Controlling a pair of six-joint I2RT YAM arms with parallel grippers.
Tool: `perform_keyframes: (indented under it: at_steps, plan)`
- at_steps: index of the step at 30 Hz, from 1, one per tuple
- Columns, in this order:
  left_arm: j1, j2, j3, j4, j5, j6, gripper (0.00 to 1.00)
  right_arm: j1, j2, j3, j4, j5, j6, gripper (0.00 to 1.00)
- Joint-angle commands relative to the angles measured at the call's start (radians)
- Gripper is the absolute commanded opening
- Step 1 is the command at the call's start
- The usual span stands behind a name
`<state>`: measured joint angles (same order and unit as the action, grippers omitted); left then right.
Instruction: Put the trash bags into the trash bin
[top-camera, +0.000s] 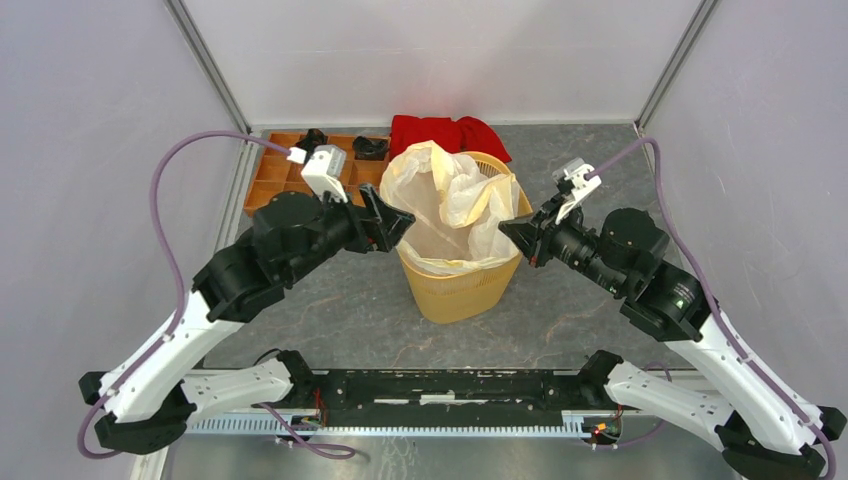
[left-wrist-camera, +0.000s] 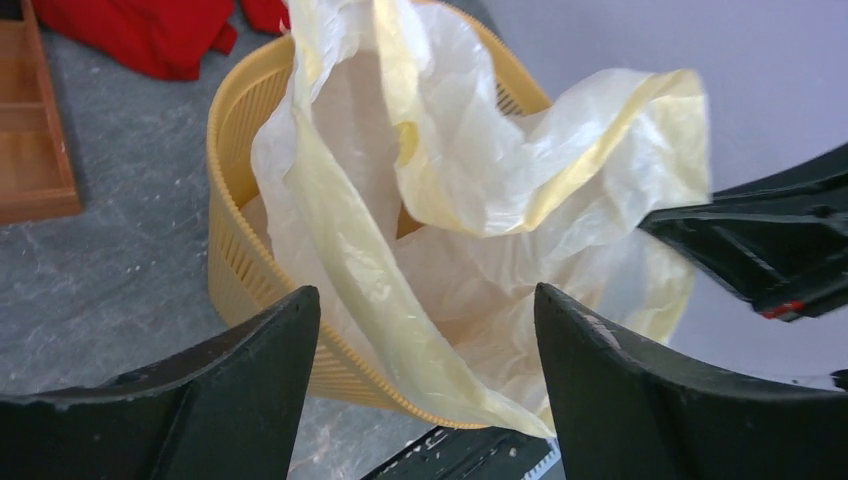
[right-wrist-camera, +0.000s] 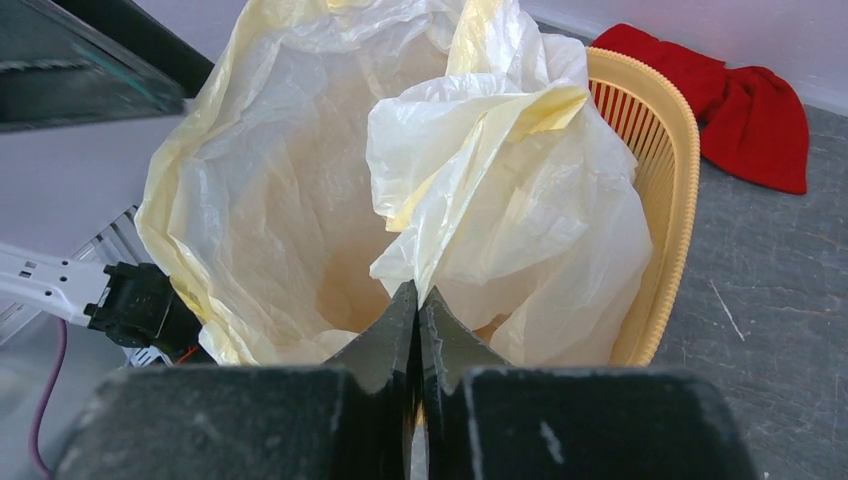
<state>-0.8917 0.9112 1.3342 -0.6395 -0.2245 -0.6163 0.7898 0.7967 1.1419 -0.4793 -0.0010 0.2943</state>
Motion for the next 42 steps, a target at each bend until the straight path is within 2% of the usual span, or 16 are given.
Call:
perform_keyframes:
  at_steps: [1,3,6,9,10,15,21,23,29,34,39,42]
  plan:
    - [0.000,-0.020,-0.037,-0.001,-0.060,0.037,0.81,-0.002,-0.032,-0.005,0.028,-0.005,0.015,0.08]
    - [0.000,-0.049,-0.080,0.027,-0.066,0.026,0.74,-0.001,-0.039,-0.006,0.019,-0.005,0.014,0.09]
    - [0.000,-0.054,-0.081,0.022,-0.080,0.026,0.57,-0.002,-0.048,-0.015,0.011,0.016,0.010,0.11]
    - [0.001,-0.068,-0.100,0.026,-0.078,0.014,0.26,-0.003,-0.064,-0.035,-0.010,0.069,0.002,0.09]
    - [0.000,-0.085,-0.121,0.038,-0.073,0.003,0.19,-0.003,-0.070,-0.042,-0.023,0.088,0.002,0.07]
    - [0.000,-0.230,-0.280,0.132,-0.020,-0.098,0.03,-0.002,-0.125,-0.098,-0.042,0.129,0.003,0.05]
    - [0.000,-0.358,-0.455,0.235,0.056,-0.193,0.02,-0.002,-0.168,-0.159,-0.066,0.166,0.009,0.04]
    - [0.000,-0.388,-0.494,0.254,0.073,-0.203,0.02,-0.001,-0.183,-0.179,-0.065,0.171,0.019,0.08]
    - [0.000,-0.419,-0.537,0.252,0.118,-0.204,0.02,-0.002,-0.210,-0.182,-0.085,0.163,0.038,0.12]
    - [0.000,-0.424,-0.555,0.230,0.128,-0.202,0.02,-0.001,-0.240,-0.215,-0.082,0.148,0.069,0.19]
    - [0.000,-0.443,-0.572,0.234,0.136,-0.213,0.02,-0.002,-0.264,-0.268,-0.042,0.078,0.111,0.39]
    - [0.000,-0.438,-0.575,0.229,0.125,-0.226,0.02,-0.001,-0.271,-0.279,-0.030,0.071,0.128,0.43]
